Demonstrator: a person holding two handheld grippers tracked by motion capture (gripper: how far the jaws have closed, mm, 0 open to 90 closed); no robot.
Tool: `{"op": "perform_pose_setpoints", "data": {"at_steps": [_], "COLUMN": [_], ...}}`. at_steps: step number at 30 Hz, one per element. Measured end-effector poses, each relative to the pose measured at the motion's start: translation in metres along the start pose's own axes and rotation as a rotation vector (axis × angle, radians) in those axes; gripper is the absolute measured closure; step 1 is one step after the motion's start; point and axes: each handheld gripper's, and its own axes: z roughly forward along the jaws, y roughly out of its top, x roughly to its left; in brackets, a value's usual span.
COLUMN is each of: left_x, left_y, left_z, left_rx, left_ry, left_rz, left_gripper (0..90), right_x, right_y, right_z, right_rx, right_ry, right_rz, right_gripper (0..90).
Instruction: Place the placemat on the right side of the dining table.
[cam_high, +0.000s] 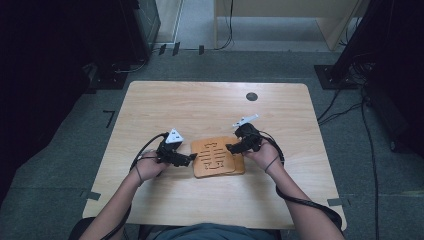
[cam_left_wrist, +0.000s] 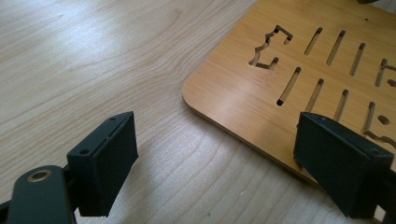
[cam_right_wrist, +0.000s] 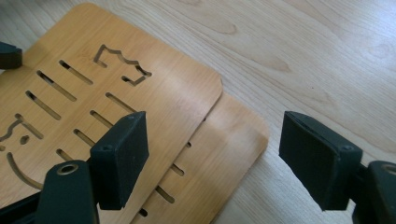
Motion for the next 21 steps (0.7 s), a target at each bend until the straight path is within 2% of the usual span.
{"op": "perform_pose_setpoints", "data": {"at_steps": [10,16,21], "left_x": [0.000,0.002,0.002], "left_y": [-0.002,-0.003,-0.003], "left_z": [0.003,0.003,0.003], "left_rx": [0.015,0.017,0.015], "left_ry": [0.008,0.004,0.003], "left_rz": [0.007,-0.010,-0.017], "left_gripper": [12.2,12.0,12.0], "right_x": [0.009,0.014,0.016], "right_y": [0.003,0.004,0.004], "right_z": [-0.001,0.003,0.007], "right_rx": [-0.017,0.003,0.027], "right_ry": [0.038,0.046,0.066], "right_rz": [-0.013,-0.023,-0.006], "right_gripper": [26.0,26.0,26.0]}}
